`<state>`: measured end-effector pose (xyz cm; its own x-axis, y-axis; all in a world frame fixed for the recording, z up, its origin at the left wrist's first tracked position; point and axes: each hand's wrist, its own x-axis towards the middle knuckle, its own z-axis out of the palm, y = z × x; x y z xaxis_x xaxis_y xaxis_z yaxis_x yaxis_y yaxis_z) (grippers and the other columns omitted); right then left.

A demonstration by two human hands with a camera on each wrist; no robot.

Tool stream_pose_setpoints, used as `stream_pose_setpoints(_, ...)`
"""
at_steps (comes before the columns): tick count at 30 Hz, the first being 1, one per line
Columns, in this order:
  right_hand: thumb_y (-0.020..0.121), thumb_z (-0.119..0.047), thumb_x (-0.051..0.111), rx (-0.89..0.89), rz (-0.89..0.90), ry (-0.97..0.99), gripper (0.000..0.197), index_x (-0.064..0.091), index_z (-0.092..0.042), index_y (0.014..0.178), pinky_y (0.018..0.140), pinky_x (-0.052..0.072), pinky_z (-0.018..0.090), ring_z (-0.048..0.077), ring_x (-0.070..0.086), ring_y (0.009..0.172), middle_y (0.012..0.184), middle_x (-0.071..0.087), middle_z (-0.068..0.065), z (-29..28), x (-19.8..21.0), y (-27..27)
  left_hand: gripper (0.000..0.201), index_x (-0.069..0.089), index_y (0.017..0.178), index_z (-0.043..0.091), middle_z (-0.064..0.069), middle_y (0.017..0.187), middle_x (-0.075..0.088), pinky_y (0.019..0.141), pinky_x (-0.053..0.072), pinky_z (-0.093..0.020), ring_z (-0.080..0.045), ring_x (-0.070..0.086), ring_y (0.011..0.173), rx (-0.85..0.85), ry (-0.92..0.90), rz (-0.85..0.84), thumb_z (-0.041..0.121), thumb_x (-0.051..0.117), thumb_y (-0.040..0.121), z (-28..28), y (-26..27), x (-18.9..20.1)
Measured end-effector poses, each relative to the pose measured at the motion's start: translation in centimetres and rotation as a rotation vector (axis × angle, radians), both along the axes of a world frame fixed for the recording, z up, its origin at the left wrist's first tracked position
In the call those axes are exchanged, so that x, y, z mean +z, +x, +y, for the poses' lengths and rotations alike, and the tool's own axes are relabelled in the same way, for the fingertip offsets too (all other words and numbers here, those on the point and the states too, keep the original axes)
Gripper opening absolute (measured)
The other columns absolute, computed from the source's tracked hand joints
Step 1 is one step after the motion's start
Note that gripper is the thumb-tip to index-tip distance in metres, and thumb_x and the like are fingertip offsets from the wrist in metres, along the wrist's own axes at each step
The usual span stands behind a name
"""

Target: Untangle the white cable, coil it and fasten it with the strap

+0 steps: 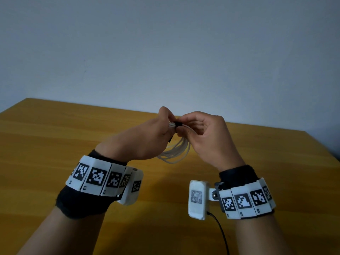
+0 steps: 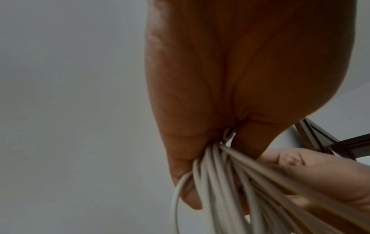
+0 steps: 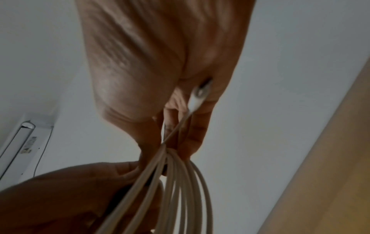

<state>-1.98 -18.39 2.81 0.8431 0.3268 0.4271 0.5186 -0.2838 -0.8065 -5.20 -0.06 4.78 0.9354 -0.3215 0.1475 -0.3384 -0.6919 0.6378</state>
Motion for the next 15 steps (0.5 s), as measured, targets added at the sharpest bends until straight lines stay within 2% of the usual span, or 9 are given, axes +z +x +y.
stream_pose_setpoints(2, 0.089, -0.005, 0.078, -0.019, 0.015, 0.005, 0.019, 0.079, -0.017, 0.104, 0.08, 0.06, 0.02, 0.004, 0.077, 0.085, 0.091, 0.081, -0.007, 0.0, 0.0, 0.0, 0.017, 0.036, 0.121, 0.014, 0.002, 0.085, 0.059, 0.056, 0.041, -0.017, -0.003, 0.051, 0.063, -0.004, -0.015, 0.02, 0.024, 0.036, 0.107, -0.1, 0.1, -0.1)
stream_pose_setpoints(4, 0.088, -0.007, 0.079, -0.041, 0.03, 0.008, 0.018, 0.08, -0.016, 0.103, 0.08, 0.061, 0.021, 0.005, 0.077, 0.084, 0.09, 0.081, -0.006, 0.0, -0.1, 0.2, 0.018, 0.036, 0.123, 0.017, 0.003, 0.088, 0.061, 0.057, 0.041, -0.018, -0.001, 0.054, 0.065, 0.009, -0.021, 0.024, 0.024, 0.036, 0.106, -0.2, 0.2, -0.2)
stream_pose_setpoints(8, 0.089, -0.014, 0.079, -0.12, 0.143, 0.035, 0.014, 0.077, -0.016, 0.103, 0.072, 0.062, 0.023, 0.011, 0.078, 0.076, 0.083, 0.081, -0.002, -0.2, -0.3, 0.6, 0.024, 0.037, 0.127, 0.019, -0.005, 0.104, 0.067, 0.076, 0.052, -0.037, -0.016, 0.063, 0.089, 0.089, -0.037, -0.037, 0.029, 0.039, 0.106, -0.1, 0.4, -0.2)
stream_pose_setpoints(10, 0.09, -0.017, 0.078, -0.16, 0.216, 0.016, 0.014, 0.075, -0.014, 0.104, 0.066, 0.061, 0.024, 0.013, 0.078, 0.07, 0.08, 0.081, -0.001, -0.4, -0.5, 0.8, 0.032, 0.037, 0.134, 0.018, -0.004, 0.124, 0.062, 0.083, 0.048, -0.03, -0.014, 0.059, 0.106, 0.135, -0.029, -0.055, 0.029, 0.041, 0.105, 0.1, 0.6, -0.2)
stream_pose_setpoints(12, 0.09, -0.02, 0.079, -0.201, 0.296, -0.033, 0.013, 0.073, -0.014, 0.1, 0.064, 0.062, 0.028, 0.016, 0.078, 0.065, 0.08, 0.08, 0.002, -0.7, -0.9, 1.1, 0.039, 0.036, 0.14, 0.019, -0.003, 0.142, 0.049, 0.093, 0.04, -0.028, -0.014, 0.049, 0.126, 0.184, 0.008, -0.065, 0.031, 0.044, 0.104, 0.5, 0.8, -0.4)
stream_pose_setpoints(15, 0.088, -0.026, 0.081, -0.287, 0.352, -0.203, 0.015, 0.072, -0.017, 0.094, 0.064, 0.061, 0.032, 0.013, 0.076, 0.062, 0.077, 0.078, 0.001, -1.0, -2.3, 1.7, 0.042, 0.039, 0.142, 0.02, -0.001, 0.148, 0.042, 0.096, 0.037, -0.029, -0.015, 0.046, 0.13, 0.196, 0.041, -0.085, 0.033, 0.044, 0.103, 0.7, 0.8, -0.4)
